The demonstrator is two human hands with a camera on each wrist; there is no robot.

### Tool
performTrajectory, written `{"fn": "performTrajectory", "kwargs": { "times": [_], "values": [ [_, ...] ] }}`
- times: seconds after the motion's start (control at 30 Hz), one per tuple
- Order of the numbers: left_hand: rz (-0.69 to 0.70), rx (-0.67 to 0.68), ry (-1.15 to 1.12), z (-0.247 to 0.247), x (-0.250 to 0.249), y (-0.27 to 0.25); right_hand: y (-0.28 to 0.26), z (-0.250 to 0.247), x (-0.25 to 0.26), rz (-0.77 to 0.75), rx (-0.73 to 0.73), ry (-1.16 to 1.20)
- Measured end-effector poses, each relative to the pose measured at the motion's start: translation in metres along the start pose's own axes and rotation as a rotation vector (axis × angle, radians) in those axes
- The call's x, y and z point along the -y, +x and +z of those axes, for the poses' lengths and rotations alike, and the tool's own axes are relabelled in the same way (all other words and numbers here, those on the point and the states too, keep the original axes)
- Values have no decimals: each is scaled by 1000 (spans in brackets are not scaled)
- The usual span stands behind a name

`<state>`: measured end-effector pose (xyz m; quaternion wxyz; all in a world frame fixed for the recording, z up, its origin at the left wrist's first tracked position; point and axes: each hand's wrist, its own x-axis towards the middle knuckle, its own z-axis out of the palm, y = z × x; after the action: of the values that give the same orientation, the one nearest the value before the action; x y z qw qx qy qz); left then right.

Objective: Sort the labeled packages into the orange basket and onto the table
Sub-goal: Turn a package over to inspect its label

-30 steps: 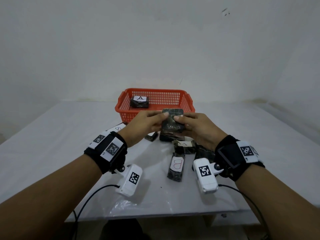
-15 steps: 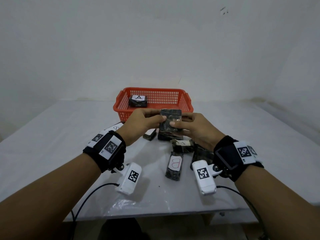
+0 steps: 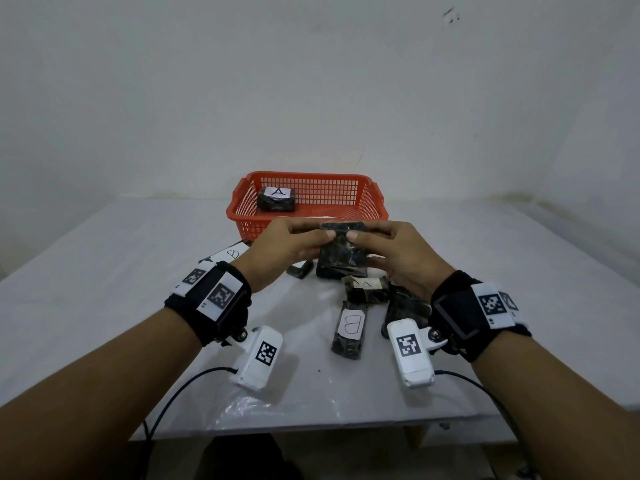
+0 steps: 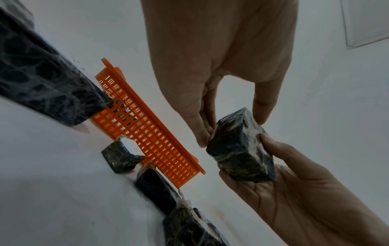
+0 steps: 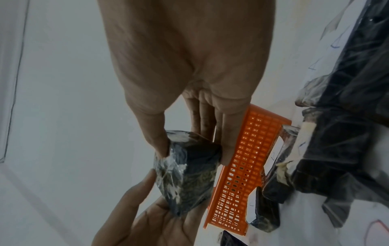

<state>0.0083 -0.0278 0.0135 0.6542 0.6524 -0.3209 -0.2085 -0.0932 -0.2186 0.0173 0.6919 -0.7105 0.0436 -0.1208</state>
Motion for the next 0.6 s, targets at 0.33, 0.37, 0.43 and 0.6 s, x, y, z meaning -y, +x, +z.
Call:
{"fn": "performTrajectory", "kwargs": {
  "times": [0.33, 0.37, 0.43, 0.6],
  "values": [
    [151, -52, 211, -1, -1, 0, -2, -1, -1, 141, 67, 104],
    [149, -39, 208, 0, 0, -1, -1, -1, -1, 139, 64, 108],
    [130, -16, 197, 1, -1, -3, -3, -1, -1, 117, 69, 123],
    [47, -3, 151, 5, -4, -4, -4, 1, 1, 29, 43, 107]
  ]
}}
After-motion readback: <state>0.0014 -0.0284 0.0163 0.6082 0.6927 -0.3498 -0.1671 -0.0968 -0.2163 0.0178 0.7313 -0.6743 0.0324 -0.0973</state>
